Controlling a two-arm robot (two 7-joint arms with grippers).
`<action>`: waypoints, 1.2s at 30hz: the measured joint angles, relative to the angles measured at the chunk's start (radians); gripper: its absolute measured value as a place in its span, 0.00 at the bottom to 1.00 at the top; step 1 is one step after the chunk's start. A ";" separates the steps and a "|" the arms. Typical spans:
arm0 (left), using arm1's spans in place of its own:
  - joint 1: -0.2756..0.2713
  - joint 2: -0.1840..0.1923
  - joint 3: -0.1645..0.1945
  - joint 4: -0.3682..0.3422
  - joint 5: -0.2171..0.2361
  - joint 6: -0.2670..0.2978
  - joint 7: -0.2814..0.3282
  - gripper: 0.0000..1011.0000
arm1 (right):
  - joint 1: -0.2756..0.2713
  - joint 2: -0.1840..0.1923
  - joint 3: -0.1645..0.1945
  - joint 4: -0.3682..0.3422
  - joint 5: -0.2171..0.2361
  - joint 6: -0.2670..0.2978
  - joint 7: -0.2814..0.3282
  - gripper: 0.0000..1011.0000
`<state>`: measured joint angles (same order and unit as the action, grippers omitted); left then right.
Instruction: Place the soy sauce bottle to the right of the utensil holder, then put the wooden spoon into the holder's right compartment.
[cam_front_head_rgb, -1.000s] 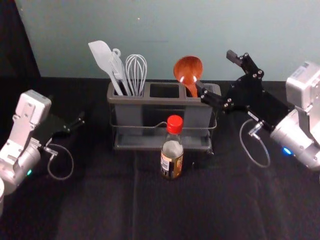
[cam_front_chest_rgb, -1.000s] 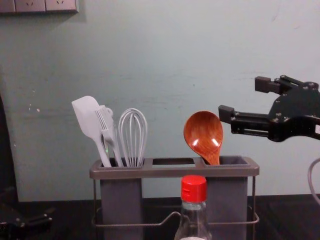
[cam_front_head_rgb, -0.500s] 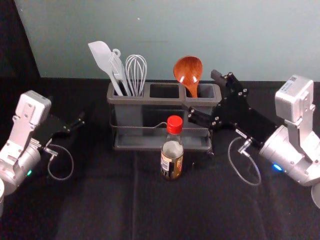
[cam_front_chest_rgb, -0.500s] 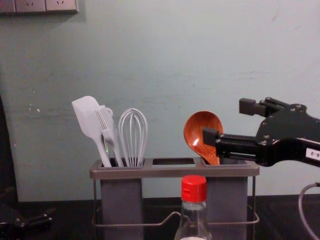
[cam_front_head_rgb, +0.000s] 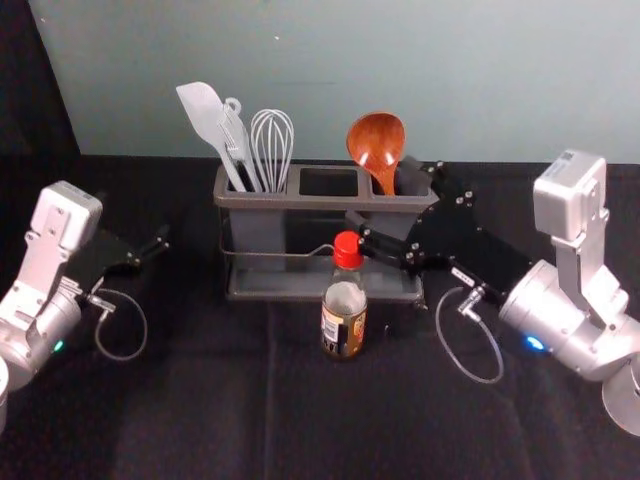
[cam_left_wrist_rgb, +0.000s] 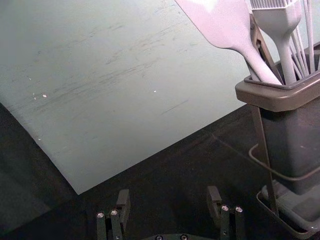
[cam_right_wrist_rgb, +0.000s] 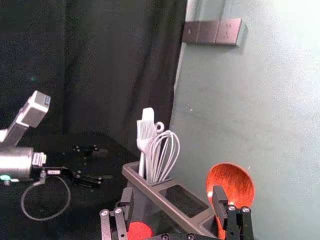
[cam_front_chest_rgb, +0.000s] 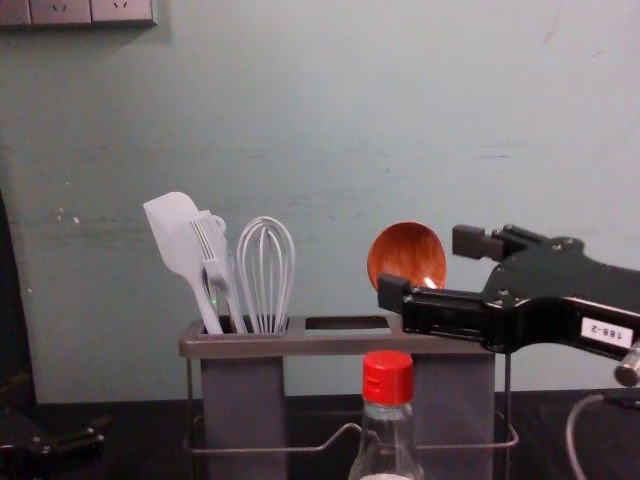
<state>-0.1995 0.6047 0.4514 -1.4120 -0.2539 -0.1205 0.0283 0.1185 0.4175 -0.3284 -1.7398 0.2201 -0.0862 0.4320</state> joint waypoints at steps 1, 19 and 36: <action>0.000 0.000 0.000 0.000 0.000 0.000 0.000 0.99 | 0.000 -0.003 0.000 -0.001 0.010 0.012 0.000 0.99; 0.000 0.000 0.000 0.000 0.000 0.000 0.000 0.99 | 0.040 -0.026 -0.055 0.029 0.117 0.174 -0.019 0.99; 0.000 0.000 0.000 0.000 0.000 0.000 0.000 0.99 | 0.065 -0.039 -0.104 0.105 0.108 0.126 -0.014 0.99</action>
<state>-0.1995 0.6047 0.4514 -1.4120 -0.2539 -0.1205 0.0283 0.1830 0.3788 -0.4320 -1.6350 0.3279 0.0402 0.4183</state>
